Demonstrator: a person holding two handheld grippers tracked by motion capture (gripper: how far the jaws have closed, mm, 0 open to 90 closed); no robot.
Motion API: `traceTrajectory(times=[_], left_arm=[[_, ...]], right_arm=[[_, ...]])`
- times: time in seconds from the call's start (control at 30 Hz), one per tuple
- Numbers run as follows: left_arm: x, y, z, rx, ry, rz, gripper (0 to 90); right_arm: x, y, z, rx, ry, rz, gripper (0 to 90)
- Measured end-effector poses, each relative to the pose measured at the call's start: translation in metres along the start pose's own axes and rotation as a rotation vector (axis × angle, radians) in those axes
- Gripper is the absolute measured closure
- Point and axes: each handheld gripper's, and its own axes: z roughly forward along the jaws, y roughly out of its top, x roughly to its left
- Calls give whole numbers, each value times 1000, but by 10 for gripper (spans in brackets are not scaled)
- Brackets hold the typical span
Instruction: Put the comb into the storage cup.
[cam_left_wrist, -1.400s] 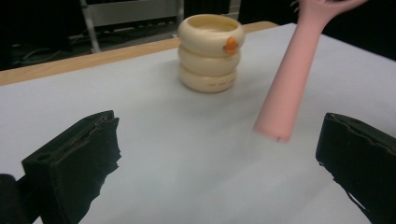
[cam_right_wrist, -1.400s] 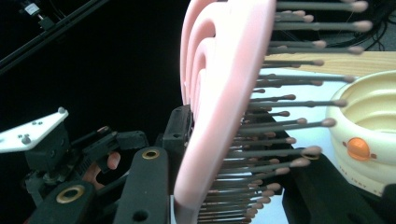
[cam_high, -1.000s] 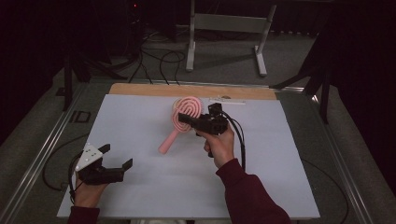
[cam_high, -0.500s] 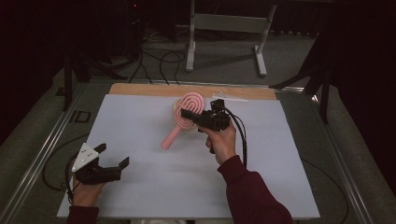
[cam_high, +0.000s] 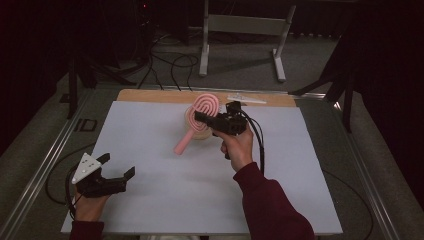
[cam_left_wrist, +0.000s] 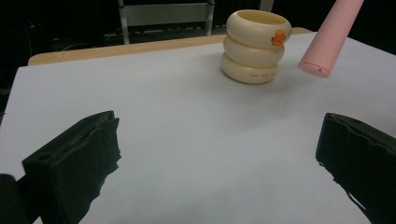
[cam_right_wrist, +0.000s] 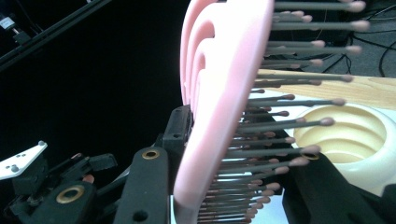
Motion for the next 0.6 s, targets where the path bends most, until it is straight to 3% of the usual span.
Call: traceTrajectory(times=[0.6], left_arm=[[0, 1, -1, -9, 5, 8, 0]], right_arm=[[-6, 10, 5, 5, -39, -33, 639]])
